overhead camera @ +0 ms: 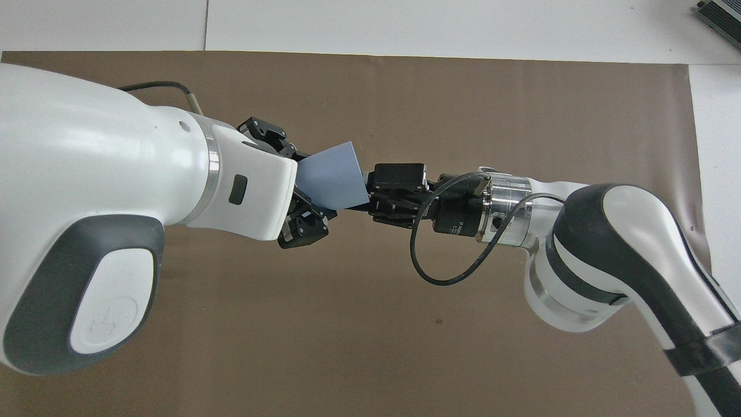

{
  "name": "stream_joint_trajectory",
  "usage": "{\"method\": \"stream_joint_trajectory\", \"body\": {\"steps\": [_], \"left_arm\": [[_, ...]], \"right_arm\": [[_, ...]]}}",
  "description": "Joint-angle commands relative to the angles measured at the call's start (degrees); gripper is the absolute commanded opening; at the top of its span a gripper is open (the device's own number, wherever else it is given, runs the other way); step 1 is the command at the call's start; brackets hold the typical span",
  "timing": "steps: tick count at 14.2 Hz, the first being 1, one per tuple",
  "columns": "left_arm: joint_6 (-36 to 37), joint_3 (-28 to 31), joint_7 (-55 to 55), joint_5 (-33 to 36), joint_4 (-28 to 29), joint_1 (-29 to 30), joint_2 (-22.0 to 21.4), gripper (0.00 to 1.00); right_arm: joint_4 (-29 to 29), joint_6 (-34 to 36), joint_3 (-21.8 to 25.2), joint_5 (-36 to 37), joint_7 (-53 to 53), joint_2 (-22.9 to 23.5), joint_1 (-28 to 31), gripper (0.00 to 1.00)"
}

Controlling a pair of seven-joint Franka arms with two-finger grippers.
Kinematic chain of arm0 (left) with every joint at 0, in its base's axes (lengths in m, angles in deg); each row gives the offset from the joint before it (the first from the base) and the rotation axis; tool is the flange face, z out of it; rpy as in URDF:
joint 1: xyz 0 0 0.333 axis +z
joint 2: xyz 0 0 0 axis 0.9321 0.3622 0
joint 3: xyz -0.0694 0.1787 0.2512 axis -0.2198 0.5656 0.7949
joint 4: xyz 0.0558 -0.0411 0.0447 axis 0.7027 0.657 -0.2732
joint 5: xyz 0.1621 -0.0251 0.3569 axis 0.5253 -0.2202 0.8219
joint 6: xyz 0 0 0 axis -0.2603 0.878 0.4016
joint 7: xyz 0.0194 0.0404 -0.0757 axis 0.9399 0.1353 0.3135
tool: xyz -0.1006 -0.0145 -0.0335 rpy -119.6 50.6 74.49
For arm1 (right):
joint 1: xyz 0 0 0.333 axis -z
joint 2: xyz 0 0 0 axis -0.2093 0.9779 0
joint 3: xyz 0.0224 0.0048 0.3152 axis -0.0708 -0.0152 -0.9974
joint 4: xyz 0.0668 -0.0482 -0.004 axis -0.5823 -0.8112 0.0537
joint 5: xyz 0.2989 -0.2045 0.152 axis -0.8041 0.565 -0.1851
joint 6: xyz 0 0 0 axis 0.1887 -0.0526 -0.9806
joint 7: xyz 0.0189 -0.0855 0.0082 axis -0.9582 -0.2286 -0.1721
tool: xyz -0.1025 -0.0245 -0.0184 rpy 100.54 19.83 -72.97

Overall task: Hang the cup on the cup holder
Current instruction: 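Open the right gripper and withdraw it while the left gripper holds cup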

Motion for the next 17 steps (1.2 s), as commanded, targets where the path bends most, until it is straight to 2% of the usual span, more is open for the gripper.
{"method": "stream_joint_trajectory", "body": {"steps": [1,3,5,9,12,16,17], "left_arm": [[-0.5,0.5,0.9,-0.3,0.2,-0.6,-0.2,0.00],[0.3,0.9,0.9,-0.2,0.2,-0.5,-0.3,0.00],[1.9,1.0,0.8,-0.1,0.3,1.1,-0.3,0.00],[5.3,1.0,0.7,6.9,0.5,3.1,-0.6,0.00],[10.1,1.0,0.7,14.5,2.3,3.5,-1.5,0.00],[13.3,1.1,0.3,23.2,4.6,4.5,-3.2,0.00],[13.9,1.0,0.3,27.1,5.9,4.5,-3.8,0.00]], "right_arm": [[-0.6,0.6,-0.4,-1.1,0.0,-0.9,1.7,1.00],[-0.4,0.5,-0.2,0.9,0.1,-1.0,2.6,1.00],[0.1,0.4,-0.2,7.7,0.1,-1.0,5.1,1.00],[0.4,0.2,0.1,20.1,0.8,-1.6,10.2,1.00],[2.6,-0.3,0.1,35.5,3.3,-1.3,13.1,1.00],[3.4,-0.4,0.2,56.6,6.0,-1.4,14.3,1.00],[3.4,-0.4,0.2,61.3,6.1,-1.4,14.3,1.00]]}}
